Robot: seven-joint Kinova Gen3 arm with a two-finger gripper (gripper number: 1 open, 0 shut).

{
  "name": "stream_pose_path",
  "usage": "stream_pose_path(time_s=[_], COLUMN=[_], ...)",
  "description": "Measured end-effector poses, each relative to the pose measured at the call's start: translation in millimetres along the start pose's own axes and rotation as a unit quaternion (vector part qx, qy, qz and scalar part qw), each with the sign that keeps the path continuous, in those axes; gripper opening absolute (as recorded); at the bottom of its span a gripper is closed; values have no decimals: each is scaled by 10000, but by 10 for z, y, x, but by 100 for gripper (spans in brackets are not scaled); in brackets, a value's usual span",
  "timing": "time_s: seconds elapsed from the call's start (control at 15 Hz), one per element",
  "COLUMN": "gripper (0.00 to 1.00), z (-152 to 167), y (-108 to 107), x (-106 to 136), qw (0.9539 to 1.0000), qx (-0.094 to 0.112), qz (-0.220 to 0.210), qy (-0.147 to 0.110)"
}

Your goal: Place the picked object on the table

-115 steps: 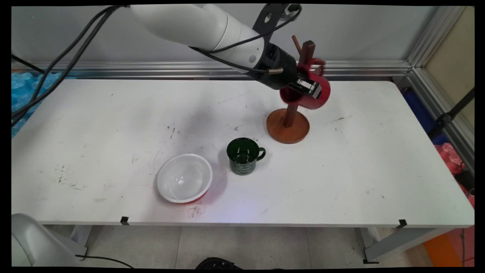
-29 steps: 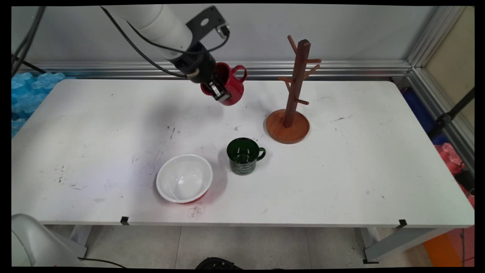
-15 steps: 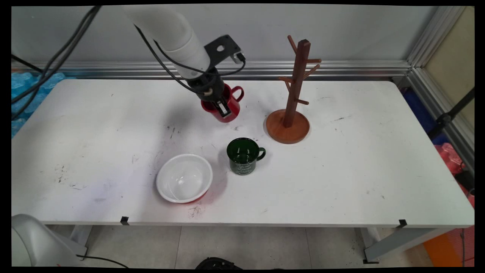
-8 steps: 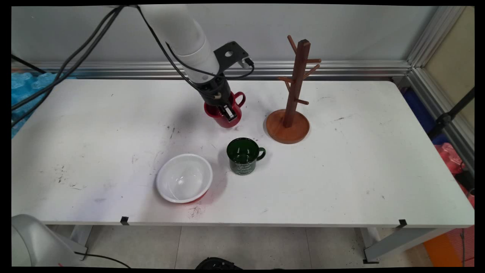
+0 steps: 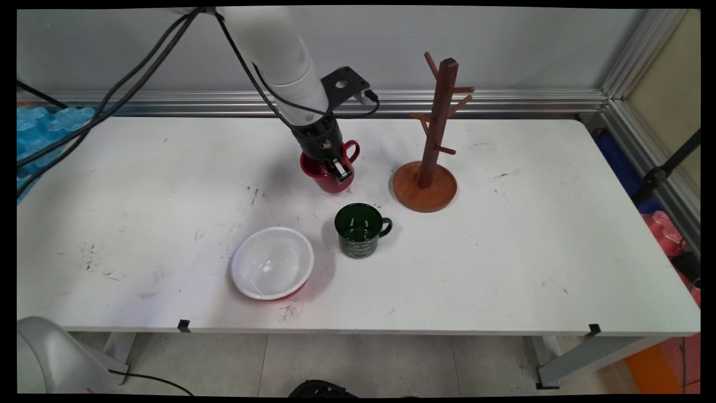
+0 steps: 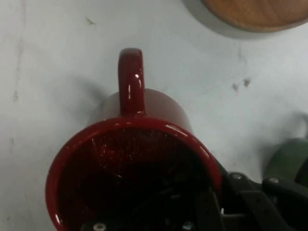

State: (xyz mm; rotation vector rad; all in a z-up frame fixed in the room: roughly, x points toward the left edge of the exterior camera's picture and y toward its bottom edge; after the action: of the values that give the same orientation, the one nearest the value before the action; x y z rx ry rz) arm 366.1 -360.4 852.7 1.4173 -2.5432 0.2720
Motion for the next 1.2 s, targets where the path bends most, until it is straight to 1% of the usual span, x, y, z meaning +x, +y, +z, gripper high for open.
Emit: stream_pose_path(time_s=[0.6,1.07,1.13,1.2], gripper=[0,0,100,100], z=[89,139,147,154], y=[-16,-45,-49,-53], x=[45,75,79,82], qw=[9997,9993,9992,9992], qx=[19,36,34,33], qz=[-183,-274,-283,-290], qy=[-190,-264,-272,-275])
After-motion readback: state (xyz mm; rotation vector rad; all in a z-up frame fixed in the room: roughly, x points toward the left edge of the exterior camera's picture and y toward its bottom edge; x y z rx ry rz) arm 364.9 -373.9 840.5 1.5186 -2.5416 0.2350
